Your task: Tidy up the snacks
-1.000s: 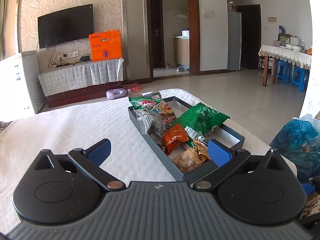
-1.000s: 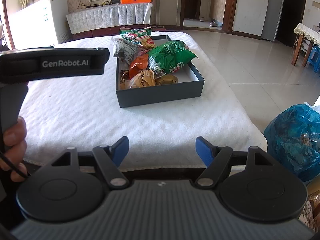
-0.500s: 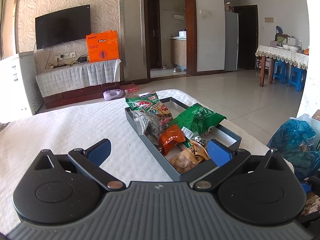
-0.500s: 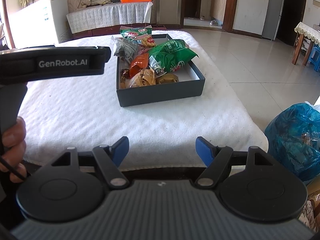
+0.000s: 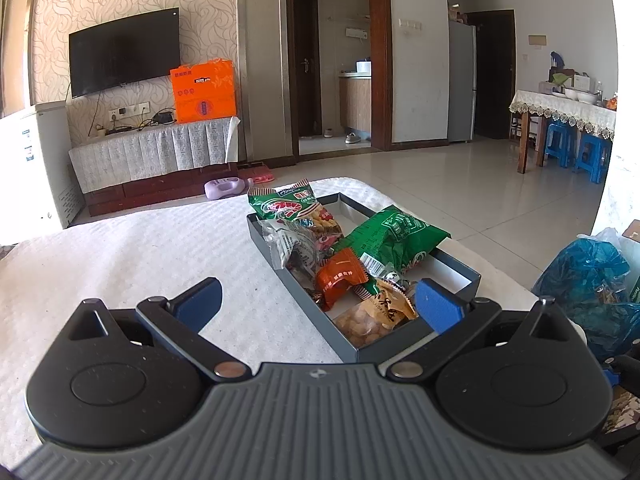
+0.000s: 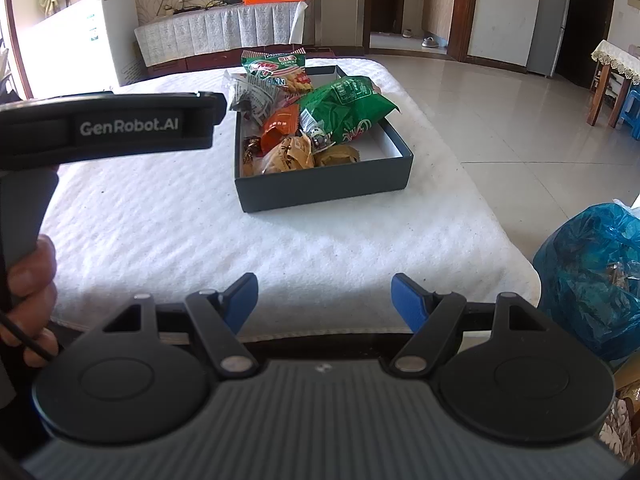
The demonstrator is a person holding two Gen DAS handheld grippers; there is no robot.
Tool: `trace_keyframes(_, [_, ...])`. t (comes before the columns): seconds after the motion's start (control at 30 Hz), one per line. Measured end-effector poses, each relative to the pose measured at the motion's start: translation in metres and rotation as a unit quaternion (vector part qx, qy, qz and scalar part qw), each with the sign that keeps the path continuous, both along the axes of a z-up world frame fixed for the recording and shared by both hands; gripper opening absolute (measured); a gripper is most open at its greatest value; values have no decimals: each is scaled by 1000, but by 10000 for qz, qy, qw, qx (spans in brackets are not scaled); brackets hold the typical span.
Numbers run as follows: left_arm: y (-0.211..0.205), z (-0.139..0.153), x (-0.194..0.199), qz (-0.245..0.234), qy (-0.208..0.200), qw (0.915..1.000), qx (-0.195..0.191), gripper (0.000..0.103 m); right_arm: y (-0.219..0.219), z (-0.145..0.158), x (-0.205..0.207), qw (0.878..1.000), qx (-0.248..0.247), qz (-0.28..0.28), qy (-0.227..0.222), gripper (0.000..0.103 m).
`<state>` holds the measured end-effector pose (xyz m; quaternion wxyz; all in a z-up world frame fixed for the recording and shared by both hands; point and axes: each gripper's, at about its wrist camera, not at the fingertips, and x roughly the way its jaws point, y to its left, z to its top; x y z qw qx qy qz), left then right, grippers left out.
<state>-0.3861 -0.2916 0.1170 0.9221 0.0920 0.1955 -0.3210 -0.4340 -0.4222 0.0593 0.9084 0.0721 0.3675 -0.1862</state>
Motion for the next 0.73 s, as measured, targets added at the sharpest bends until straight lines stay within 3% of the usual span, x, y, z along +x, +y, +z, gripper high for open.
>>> trace_keyframes(0.73, [-4, -1, 4, -144, 99, 9998, -108, 103, -4, -1, 3, 9998, 165, 47, 34, 75])
